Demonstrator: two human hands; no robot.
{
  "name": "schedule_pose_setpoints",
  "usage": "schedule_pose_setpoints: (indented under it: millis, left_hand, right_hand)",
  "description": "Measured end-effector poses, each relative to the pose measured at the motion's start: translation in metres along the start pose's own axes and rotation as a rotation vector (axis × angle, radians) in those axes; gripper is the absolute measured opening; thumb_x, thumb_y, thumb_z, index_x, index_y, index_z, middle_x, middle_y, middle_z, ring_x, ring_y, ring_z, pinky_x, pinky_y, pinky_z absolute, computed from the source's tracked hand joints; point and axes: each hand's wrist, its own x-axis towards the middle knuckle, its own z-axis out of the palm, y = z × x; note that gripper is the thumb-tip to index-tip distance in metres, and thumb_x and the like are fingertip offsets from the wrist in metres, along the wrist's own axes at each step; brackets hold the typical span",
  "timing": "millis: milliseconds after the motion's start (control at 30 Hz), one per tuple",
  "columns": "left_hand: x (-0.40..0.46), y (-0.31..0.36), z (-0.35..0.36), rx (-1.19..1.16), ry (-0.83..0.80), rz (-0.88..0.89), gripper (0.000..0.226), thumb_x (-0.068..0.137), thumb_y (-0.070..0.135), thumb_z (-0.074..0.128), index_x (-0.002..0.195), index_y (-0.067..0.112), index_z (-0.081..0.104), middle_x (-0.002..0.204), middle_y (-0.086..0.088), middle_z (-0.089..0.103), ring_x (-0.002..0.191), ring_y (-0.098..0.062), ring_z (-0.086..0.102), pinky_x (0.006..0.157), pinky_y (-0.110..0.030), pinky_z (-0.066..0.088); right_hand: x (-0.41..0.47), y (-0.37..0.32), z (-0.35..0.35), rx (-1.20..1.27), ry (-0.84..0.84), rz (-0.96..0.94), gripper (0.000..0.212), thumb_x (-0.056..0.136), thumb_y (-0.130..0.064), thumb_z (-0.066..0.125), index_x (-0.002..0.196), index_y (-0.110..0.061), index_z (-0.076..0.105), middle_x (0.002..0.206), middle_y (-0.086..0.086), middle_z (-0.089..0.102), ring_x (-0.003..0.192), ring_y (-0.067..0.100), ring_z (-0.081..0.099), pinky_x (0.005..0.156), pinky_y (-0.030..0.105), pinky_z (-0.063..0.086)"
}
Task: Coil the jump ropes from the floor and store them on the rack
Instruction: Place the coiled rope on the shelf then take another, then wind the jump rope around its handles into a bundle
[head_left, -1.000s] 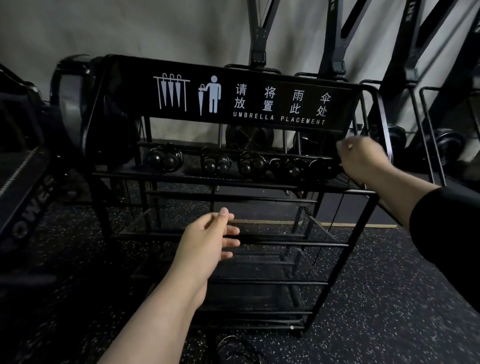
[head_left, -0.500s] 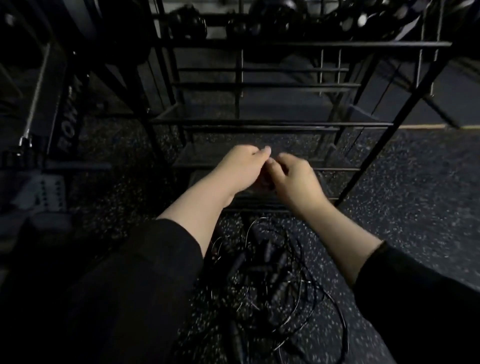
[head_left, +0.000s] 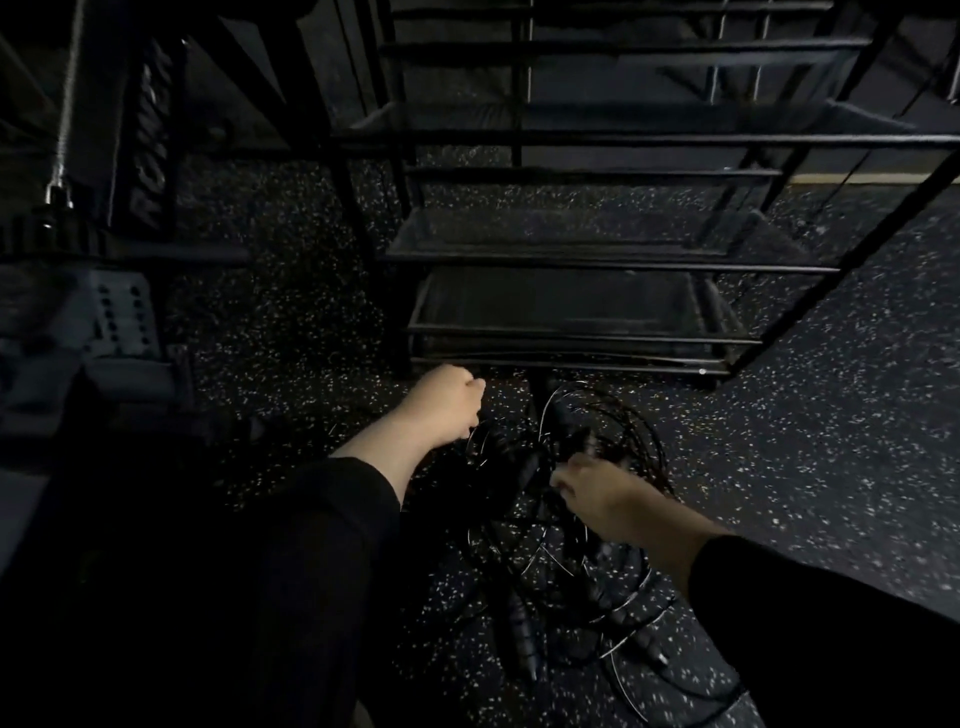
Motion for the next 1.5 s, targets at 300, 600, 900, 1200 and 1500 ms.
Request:
schedule_pose_setpoints:
  millis: [300, 600, 900, 1200, 1500]
  left_hand:
    - [0.028, -0.037, 0.008, -0.015, 0.020, -0.020, 0.024, 0.095, 0.019, 0.051, 0.091, 0.005, 0.070, 0.091, -0.014, 0.075, 0.085, -0.036, 0.073, 0.080, -0.048, 0.060]
    - [0.034, -0.044, 0.004, 0.018, 0.106, 0.013, 0.033, 0.103, 0.028, 0.049, 0.099, 0.001, 0.069, 0.094, -0.016, 0.075, 0.082, -0.032, 0.073, 0.079, -0.050, 0.059]
    - [0.017, -0.015, -0.009, -0.133, -0.011, 0.120, 0.033, 0.100, 0.026, 0.050, 0.130, 0.029, 0.062, 0.114, 0.005, 0.070, 0.098, -0.013, 0.067, 0.087, -0.030, 0.054]
    - [-0.036, 0.050, -0.028, -0.446, 0.116, 0.263, 0.024, 0.102, 0.040, 0.052, 0.107, 0.020, 0.064, 0.083, 0.003, 0.065, 0.076, -0.017, 0.064, 0.077, -0.033, 0.051]
    - [-0.148, 0.127, -0.074, -0.342, 0.356, 0.427, 0.024, 0.104, 0.018, 0.045, 0.089, 0.021, 0.063, 0.067, 0.004, 0.054, 0.060, -0.017, 0.047, 0.054, -0.032, 0.034]
  right_hand:
    - [0.068, -0.032, 0.049, -0.440, -0.216, -0.060, 0.035, 0.098, -0.003, 0.052, 0.129, -0.015, 0.063, 0.170, 0.003, -0.017, 0.155, 0.039, -0.013, 0.115, 0.068, 0.020]
    - [0.067, -0.028, 0.031, -0.024, 0.305, -0.104, 0.039, 0.101, -0.034, 0.056, 0.140, -0.031, 0.057, 0.143, 0.006, 0.038, 0.138, 0.025, 0.039, 0.118, 0.047, 0.032]
    - [0.034, -0.052, -0.085, 0.967, 0.776, 0.042, 0.052, 0.088, -0.020, 0.076, 0.113, -0.042, 0.037, 0.107, 0.000, 0.062, 0.091, 0.025, 0.065, 0.078, 0.045, 0.056]
    - [-0.074, -0.076, -0.195, 1.668, 0.919, -0.072, 0.055, 0.089, -0.008, 0.077, 0.126, -0.028, 0.041, 0.122, 0.007, 0.053, 0.103, 0.023, 0.067, 0.075, 0.042, 0.064]
    - [-0.190, -0.084, -0.192, 0.749, 0.846, 0.134, 0.050, 0.081, -0.043, 0.084, 0.113, -0.029, 0.048, 0.095, -0.012, 0.061, 0.079, 0.012, 0.060, 0.069, 0.032, 0.044]
